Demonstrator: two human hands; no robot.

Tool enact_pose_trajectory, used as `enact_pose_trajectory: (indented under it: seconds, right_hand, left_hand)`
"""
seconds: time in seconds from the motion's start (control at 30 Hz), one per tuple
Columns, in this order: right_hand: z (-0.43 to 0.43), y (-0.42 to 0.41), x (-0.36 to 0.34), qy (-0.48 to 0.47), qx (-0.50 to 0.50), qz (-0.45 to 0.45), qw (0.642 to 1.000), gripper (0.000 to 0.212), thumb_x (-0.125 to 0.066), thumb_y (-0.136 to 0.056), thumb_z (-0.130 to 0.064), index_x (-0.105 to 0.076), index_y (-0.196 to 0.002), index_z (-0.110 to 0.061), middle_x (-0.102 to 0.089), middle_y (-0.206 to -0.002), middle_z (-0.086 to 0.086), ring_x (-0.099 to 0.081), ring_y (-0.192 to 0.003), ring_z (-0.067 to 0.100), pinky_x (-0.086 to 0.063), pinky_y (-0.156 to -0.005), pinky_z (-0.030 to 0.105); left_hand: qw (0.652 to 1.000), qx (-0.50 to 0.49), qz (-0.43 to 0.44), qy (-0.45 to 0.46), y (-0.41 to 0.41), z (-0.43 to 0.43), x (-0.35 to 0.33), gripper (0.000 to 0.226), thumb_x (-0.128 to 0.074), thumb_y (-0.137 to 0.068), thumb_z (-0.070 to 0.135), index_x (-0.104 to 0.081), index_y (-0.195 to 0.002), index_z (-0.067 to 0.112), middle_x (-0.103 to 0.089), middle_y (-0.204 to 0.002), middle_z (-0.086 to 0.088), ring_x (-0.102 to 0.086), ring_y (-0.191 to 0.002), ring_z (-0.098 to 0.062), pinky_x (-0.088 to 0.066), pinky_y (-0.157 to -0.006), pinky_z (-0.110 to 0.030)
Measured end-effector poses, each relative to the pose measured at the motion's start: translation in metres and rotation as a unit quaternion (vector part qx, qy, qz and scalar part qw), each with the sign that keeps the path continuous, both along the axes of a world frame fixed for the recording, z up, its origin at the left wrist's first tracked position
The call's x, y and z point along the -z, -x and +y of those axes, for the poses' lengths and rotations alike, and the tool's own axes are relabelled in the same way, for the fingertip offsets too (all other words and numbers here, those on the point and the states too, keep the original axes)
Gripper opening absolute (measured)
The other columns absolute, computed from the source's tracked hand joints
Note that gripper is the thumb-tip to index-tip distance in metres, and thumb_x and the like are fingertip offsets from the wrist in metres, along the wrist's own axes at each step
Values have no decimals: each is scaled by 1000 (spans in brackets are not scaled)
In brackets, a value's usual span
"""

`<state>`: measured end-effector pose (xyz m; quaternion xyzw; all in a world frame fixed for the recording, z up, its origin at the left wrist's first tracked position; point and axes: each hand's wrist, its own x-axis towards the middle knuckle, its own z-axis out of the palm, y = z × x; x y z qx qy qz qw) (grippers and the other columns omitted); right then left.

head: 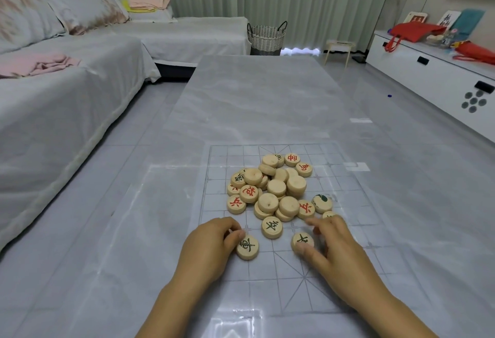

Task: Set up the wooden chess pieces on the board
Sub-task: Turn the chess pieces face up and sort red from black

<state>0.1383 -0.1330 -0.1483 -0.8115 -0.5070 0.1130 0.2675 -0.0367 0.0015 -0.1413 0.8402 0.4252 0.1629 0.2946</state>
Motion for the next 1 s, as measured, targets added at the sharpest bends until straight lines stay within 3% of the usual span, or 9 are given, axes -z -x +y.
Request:
enact_pose_trajectory:
  seconds: [0.13, 0.23, 0.4, 0.5, 0.6, 0.67, 0.73, 0.9, 1.0]
  right_hand:
    - [21, -11, -9, -88, 3, -7, 996, 35, -53, -90, -31, -49, -124, -23, -39, -111, -12, -49, -90, 3, -39, -76, 18]
    - [49, -22, -14, -101, -1, -57, 993, 39, -53, -91, -25, -48, -129, -17, -41, -128, -4, -41, -115, 14, -36, -88, 21]
    - [84, -41, -18, -6, -9, -80, 997, 46, -51, -92, -29, -42, -135, -19, -42, -136, 1, -34, -123, 20, -35, -98, 30]
    - [79, -48, -23, -38, -4, -33, 999, 43, -57, -88, -28, -48, -129, -18, -49, -122, 0, -45, -110, 16, -38, -89, 27]
    - [55, -53, -30, -130, 56, 102, 985, 24, -60, -86, -20, -51, -108, -22, -57, -106, -2, -56, -86, 13, -46, -74, 25]
    - [33, -49, -32, -162, 68, 203, 963, 19, -62, -85, -17, -48, -97, -23, -60, -101, -2, -63, -85, 9, -52, -71, 24]
    - [10, -38, -29, -168, 43, 235, 956, 24, -63, -84, -16, -48, -97, -30, -59, -101, -10, -65, -86, 5, -54, -70, 20]
    - [-24, -24, -3, -117, -23, 112, 987, 38, -72, -78, -17, -57, -104, -40, -60, -106, -22, -51, -105, -6, -42, -85, 7]
    - [-26, -26, 6, -103, -15, 57, 993, 41, -74, -76, -19, -58, -111, -33, -54, -108, -26, -43, -107, -11, -35, -84, 0]
  left_hand:
    - [999, 7, -26, 39, 1, 1, 1, 11, -55, -89, 31, -56, -79, 34, -58, -68, 12, -53, -71, -7, -40, -63, -20]
    - [998, 7, -36, 49, 1, 1, 1, 7, -57, -88, 33, -61, -84, 29, -63, -71, 6, -55, -69, -8, -42, -62, -21]
    - [999, 4, -26, 26, 0, 0, 3, 10, -60, -85, 35, -61, -90, 27, -62, -76, 5, -54, -72, -8, -40, -62, -18]
    - [1000, 5, -21, 20, 0, 0, 3, 11, -61, -84, 37, -59, -91, 29, -58, -74, 7, -51, -70, -7, -37, -60, -16]
    - [1000, 3, -20, 19, -1, 1, 4, 15, -61, -84, 39, -60, -93, 28, -59, -74, 6, -51, -69, -7, -37, -59, -16]
    - [1000, 2, -16, 13, -2, 1, 4, 16, -61, -84, 40, -60, -94, 27, -60, -75, 5, -52, -70, -7, -38, -60, -17]
    - [1000, -2, -16, 10, -2, 0, 5, 16, -61, -83, 41, -60, -93, 28, -60, -74, 5, -52, -70, -7, -38, -59, -17]
    - [1000, -8, -13, 0, -2, -2, 7, 15, -61, -83, 42, -60, -90, 28, -59, -71, 5, -52, -67, -6, -36, -56, -16]
    - [1000, -8, -21, 2, -2, -2, 8, 14, -61, -83, 40, -61, -89, 28, -62, -74, 3, -54, -70, -8, -40, -58, -19]
